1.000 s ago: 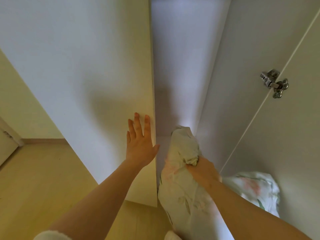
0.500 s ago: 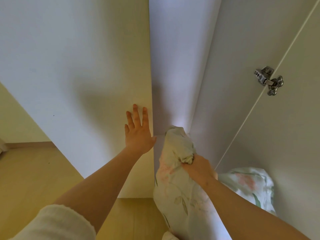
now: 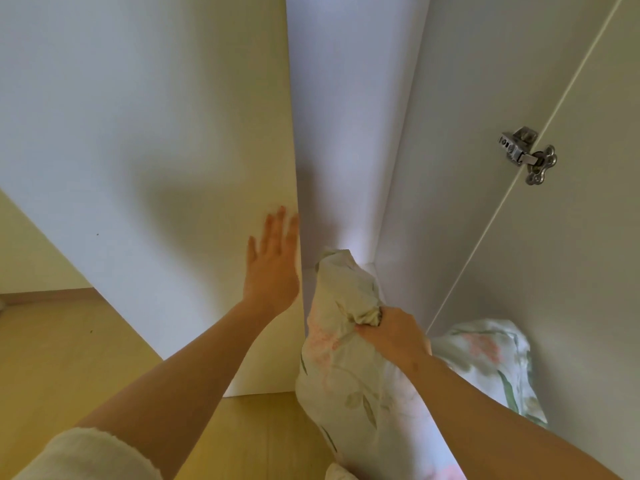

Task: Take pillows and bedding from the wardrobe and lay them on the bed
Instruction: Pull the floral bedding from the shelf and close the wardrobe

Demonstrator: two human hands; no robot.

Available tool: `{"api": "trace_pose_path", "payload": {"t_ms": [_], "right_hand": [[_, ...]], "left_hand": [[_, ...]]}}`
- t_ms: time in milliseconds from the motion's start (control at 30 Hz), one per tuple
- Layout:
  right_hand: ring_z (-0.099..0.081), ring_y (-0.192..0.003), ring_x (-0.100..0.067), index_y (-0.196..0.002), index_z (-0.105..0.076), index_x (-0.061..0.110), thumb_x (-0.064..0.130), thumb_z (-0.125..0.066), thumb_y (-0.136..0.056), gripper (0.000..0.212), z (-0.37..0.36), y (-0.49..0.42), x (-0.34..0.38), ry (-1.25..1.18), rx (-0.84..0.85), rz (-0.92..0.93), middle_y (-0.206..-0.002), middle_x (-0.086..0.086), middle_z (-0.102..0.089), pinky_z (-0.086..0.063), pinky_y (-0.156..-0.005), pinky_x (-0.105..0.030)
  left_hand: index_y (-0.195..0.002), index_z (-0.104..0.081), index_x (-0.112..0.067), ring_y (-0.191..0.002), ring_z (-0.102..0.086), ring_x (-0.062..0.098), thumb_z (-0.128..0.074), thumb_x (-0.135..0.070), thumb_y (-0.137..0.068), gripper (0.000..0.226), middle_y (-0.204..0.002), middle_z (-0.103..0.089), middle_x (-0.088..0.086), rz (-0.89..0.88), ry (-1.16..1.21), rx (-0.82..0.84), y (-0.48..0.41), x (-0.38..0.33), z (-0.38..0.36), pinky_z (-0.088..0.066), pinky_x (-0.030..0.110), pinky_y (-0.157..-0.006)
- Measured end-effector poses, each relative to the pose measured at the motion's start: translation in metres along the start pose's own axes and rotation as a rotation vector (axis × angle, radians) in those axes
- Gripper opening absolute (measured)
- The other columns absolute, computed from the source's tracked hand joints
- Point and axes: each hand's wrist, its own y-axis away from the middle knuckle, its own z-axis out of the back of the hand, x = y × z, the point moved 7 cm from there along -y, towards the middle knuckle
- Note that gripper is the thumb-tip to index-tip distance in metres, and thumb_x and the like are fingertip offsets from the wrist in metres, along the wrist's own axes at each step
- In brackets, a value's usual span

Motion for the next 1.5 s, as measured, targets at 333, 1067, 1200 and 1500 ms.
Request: {"api": "trace_pose_path", "payload": {"t_ms": [333, 1067, 1200, 1500], "right_hand": [[-0.057, -0.073, -0.017, -0.083, -0.055, 0.027, 0.032, -0.063, -0.082, 0.009, -0.004, 0.027, -0.005, -0.012, 0.145, 0.151, -0.072, 0.005, -0.059, -0.042, -0.064, -0.025], [-0.052, -0.077, -0.021, -0.086, -0.066, -0.005, 0.026, -0.048, -0.094, 0.037, 0.031, 0.179, -0.162, -0.457, -0.314, -0.613, -0.075, -0.012, -0.060, -0.039, -0.071, -0.031], [-0.049, -0.063, -0.018, -0.084, -0.063, 0.009, 0.017, -0.051, -0.090, 0.016, 0.047, 0.211, -0.198, -0.572, -0.466, -0.740, -0.059, 0.000, -0.049, -0.038, -0.062, -0.027], [-0.042, -0.133, -0.027, -0.149, -0.015, 0.022, 0.012, -0.048, -0.093, 0.066, 0.122, 0.229, -0.233, -0.710, -0.704, -0.654, -0.151, -0.005, -0.033, -0.043, -0.102, -0.038]], "left_hand": [[-0.146, -0.016, -0.013, -0.147, 0.001, 0.021, -0.069, -0.050, -0.070, 0.099, -0.155, -0.021, 0.002, -0.558, -0.356, 0.570, 0.044, -0.084, -0.088, 0.003, 0.057, -0.115], [-0.093, -0.064, -0.016, -0.087, -0.064, 0.027, -0.066, -0.030, -0.073, 0.024, -0.090, -0.070, 0.005, -0.988, 0.056, 0.735, 0.149, -0.229, -0.090, -0.035, 0.024, -0.062], [-0.109, -0.061, -0.020, -0.090, -0.063, 0.024, -0.064, -0.031, -0.078, 0.033, -0.097, -0.070, 0.003, -1.044, 0.053, 0.750, 0.168, -0.254, -0.087, -0.034, 0.023, -0.064], [-0.092, -0.063, -0.015, -0.074, -0.056, 0.021, -0.070, -0.027, -0.073, 0.024, -0.072, -0.059, -0.001, -0.989, 0.130, 0.811, 0.188, -0.289, -0.093, -0.037, 0.024, -0.061]]}}
